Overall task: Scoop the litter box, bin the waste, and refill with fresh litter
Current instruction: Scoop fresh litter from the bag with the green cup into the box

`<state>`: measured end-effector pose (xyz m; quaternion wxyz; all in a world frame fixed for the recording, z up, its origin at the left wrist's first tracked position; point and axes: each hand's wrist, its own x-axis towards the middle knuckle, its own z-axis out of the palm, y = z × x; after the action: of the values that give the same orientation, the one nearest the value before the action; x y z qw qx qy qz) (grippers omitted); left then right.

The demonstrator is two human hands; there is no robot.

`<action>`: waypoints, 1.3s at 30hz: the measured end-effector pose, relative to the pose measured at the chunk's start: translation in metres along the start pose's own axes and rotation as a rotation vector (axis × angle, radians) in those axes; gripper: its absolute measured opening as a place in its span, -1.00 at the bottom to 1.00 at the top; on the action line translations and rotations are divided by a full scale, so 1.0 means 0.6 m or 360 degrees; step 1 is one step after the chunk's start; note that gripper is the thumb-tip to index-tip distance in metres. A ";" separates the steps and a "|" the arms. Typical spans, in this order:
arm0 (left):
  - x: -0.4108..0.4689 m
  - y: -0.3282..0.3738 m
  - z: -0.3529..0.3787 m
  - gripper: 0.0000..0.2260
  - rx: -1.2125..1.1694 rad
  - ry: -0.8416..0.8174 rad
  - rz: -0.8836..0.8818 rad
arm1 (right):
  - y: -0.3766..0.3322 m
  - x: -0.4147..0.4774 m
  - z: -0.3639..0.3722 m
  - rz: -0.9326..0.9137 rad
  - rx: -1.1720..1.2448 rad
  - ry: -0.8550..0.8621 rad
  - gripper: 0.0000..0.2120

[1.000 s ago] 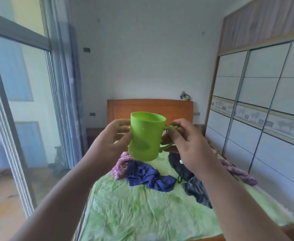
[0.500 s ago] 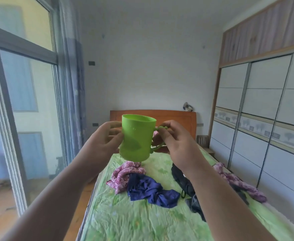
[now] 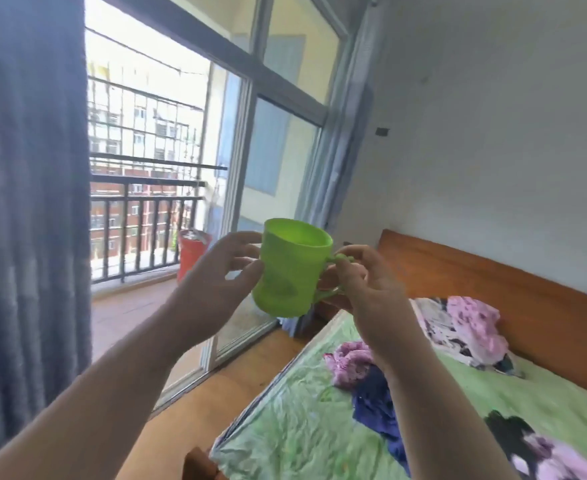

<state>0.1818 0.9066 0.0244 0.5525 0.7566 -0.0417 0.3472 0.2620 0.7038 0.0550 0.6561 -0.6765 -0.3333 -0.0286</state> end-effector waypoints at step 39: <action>-0.666 -0.119 -1.009 -0.73 0.0601 0.1394 -0.1112 | 0.072 -0.305 1.262 0.0305 0.0216 -0.1550 -0.85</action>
<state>-0.3782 1.3296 -0.1715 0.4556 0.5969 0.5046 0.4261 -0.1607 1.3182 -0.1736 0.4666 -0.5946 -0.5384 0.3727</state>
